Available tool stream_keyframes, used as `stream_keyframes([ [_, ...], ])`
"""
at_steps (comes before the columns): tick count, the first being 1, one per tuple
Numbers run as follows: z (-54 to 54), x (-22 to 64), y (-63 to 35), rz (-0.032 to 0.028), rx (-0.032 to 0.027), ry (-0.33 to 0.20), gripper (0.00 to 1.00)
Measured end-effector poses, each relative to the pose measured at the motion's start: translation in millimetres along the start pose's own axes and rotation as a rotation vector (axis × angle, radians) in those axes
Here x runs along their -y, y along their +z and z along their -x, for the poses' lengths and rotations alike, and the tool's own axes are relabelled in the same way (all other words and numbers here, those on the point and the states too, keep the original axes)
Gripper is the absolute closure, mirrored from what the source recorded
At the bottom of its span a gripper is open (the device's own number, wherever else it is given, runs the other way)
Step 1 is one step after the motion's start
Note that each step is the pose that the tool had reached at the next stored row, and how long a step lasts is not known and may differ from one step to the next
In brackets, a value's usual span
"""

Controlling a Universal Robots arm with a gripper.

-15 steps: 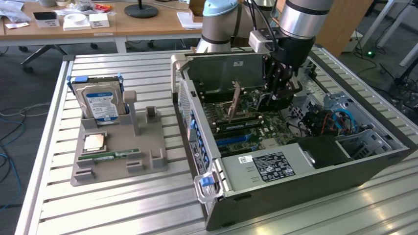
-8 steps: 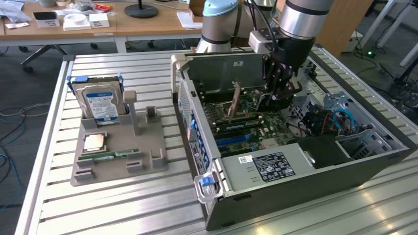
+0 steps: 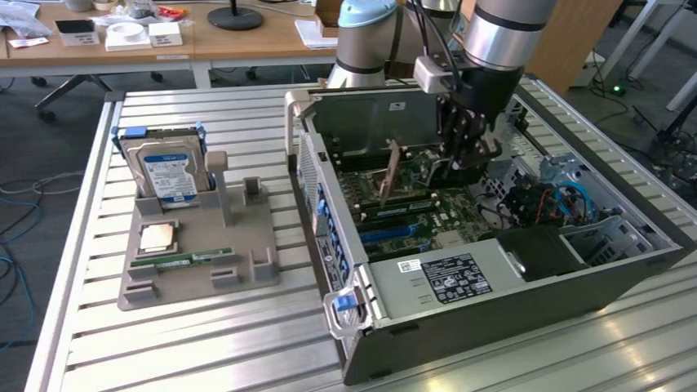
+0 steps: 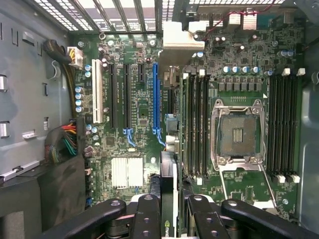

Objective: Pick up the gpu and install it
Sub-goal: 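Insert the gpu into the slot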

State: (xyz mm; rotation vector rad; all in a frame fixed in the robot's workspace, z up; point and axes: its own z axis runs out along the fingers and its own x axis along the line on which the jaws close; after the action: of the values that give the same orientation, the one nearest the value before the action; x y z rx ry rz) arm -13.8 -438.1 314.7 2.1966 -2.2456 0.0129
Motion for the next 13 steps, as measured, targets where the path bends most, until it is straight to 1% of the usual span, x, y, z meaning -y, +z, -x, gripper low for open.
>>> stream_keyframes([
  [9,0.0,0.0,1.2,0.0000,0.0002,0.000,0.74],
  [13,0.0,0.0,4.0,0.0000,0.0003,0.000,0.74],
])
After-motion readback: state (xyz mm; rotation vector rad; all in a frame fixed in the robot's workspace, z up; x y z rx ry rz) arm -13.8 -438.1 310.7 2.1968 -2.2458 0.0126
